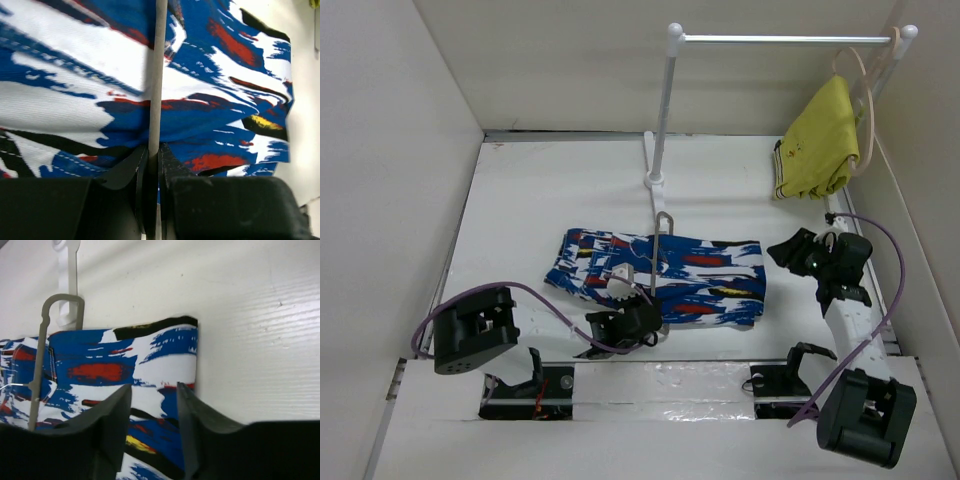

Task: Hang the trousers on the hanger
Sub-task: Place the trousers on the hanger, then place the hanger at the clothesline.

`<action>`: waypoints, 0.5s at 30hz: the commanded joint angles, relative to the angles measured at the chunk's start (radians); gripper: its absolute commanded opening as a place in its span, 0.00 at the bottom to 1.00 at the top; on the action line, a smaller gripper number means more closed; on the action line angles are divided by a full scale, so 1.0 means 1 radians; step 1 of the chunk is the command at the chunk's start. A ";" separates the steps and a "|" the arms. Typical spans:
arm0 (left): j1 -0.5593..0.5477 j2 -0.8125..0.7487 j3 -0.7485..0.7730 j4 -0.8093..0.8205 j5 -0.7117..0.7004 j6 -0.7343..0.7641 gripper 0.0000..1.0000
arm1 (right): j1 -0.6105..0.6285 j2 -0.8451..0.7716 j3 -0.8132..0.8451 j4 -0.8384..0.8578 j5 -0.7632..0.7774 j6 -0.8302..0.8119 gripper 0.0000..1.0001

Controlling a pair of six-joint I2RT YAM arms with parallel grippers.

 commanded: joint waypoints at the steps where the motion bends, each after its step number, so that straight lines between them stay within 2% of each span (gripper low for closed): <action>1: -0.045 -0.064 0.081 -0.169 -0.178 0.072 0.00 | 0.044 -0.076 0.090 0.042 0.043 -0.044 0.55; 4: -0.071 -0.096 0.085 -0.151 -0.204 0.100 0.00 | 0.106 -0.128 0.141 -0.002 0.068 -0.038 0.60; 5: -0.071 -0.100 0.085 -0.134 -0.212 0.123 0.00 | 0.170 -0.130 0.148 0.001 0.065 -0.021 0.59; 6: -0.080 -0.108 0.089 -0.134 -0.219 0.132 0.00 | 0.211 -0.124 0.155 0.011 0.059 -0.009 0.51; 7: -0.080 -0.110 0.094 -0.134 -0.236 0.145 0.00 | 0.257 -0.117 0.155 0.028 0.053 0.008 0.12; 8: -0.095 -0.113 0.100 -0.132 -0.247 0.158 0.00 | 0.366 -0.098 0.147 0.068 0.056 0.055 0.00; 11: -0.134 -0.139 0.111 -0.093 -0.305 0.234 0.00 | 0.562 -0.055 0.086 0.220 0.121 0.181 0.00; 12: -0.134 -0.149 0.111 -0.077 -0.321 0.273 0.00 | 0.693 -0.041 0.075 0.281 0.190 0.210 0.09; 15: -0.145 -0.160 0.117 -0.058 -0.316 0.300 0.00 | 0.908 0.025 0.057 0.346 0.308 0.316 0.41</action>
